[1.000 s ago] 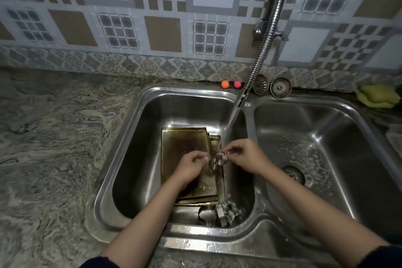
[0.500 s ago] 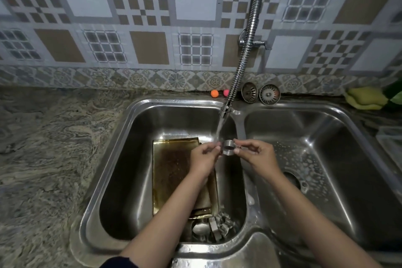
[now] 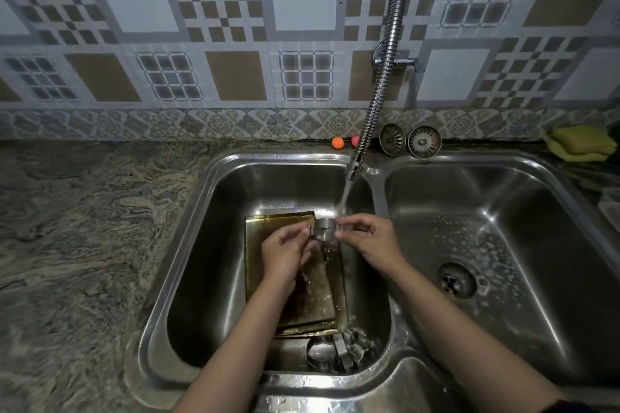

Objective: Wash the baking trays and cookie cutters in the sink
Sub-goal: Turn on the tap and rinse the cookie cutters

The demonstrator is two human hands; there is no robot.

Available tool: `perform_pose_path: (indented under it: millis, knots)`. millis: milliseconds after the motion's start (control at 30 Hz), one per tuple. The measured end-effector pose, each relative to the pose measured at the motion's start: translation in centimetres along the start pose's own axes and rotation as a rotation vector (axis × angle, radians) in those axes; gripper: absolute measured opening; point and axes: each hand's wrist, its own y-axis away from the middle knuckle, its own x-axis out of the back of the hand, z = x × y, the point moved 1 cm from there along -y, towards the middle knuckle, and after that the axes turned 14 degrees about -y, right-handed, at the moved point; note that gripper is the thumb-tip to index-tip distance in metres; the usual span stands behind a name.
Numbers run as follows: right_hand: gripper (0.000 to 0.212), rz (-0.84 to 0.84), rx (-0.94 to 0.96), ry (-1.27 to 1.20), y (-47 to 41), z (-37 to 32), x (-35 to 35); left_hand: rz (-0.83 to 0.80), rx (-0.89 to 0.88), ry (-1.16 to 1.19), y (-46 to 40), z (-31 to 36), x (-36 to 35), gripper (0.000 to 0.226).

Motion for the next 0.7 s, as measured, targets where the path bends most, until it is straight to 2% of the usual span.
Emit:
perform_pose_path:
  millis: [300, 700]
  knots:
    - [0.023, 0.003, -0.058, -0.03, 0.0, 0.1, -1.6, 0.045, -0.001, 0.021, 0.1, -0.3, 1.4, 0.014]
    - [0.023, 0.125, -0.061, -0.082, 1.2, -1.8, 1.7, -0.043, -0.1, -0.053, 0.6, 0.2, -2.0, 0.014]
